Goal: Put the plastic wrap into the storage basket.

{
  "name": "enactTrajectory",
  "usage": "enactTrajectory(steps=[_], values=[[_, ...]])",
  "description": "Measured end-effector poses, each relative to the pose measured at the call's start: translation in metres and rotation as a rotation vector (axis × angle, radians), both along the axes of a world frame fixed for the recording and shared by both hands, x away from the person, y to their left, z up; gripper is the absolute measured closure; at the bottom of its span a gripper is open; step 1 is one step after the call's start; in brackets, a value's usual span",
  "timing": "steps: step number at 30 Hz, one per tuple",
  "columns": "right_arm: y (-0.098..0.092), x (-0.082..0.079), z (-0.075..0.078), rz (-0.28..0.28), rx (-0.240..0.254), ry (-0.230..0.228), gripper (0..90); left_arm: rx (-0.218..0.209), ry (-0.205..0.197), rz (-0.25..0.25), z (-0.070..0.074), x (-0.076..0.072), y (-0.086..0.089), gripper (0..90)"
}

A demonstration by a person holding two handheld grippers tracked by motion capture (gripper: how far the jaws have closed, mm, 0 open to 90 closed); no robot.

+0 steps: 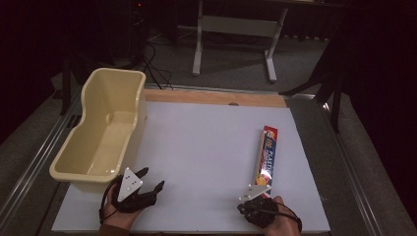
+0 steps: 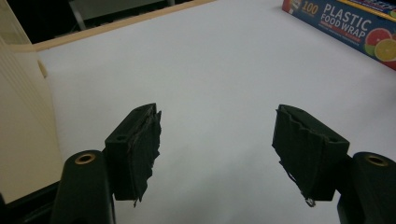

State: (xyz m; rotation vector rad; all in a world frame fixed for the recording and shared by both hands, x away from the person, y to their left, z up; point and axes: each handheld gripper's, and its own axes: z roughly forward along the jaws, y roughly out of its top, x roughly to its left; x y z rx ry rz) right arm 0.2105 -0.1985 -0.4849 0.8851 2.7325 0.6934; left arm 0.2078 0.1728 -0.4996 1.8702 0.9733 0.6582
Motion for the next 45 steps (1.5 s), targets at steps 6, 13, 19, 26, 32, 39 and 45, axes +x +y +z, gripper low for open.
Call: enactTrajectory(steps=[6, 13, 19, 26, 32, 39, 45], values=[[-0.017, 0.021, 0.018, -0.14, 0.172, -0.112, 53.2, 0.002, 0.001, 0.002, 0.0, 0.0, 0.0, 31.8], [-0.048, 0.071, 0.017, -0.455, 0.177, -0.228, 35.7, 0.002, 0.004, 0.007, 0.0, 0.001, 0.0, 31.6], [-0.054, 0.095, 0.004, -0.617, 0.146, -0.231, 15.3, 0.002, 0.007, 0.009, 0.0, 0.001, 0.0, 31.6], [-0.051, 0.112, -0.014, -0.733, 0.083, -0.135, 10.2, 0.002, 0.012, 0.008, -0.001, 0.001, 0.0, 31.6], [-0.054, 0.124, -0.019, -0.736, 0.11, -0.001, 18.2, 0.002, 0.015, 0.01, -0.001, 0.002, 0.001, 31.6], [-0.051, 0.127, -0.011, -0.569, -0.03, 0.008, 23.9, 0.003, 0.017, 0.013, -0.001, 0.002, 0.001, 31.6], [-0.052, 0.135, -0.005, -0.462, -0.199, 0.042, 25.9, -0.001, 0.018, 0.016, -0.001, 0.002, 0.001, 31.6]])
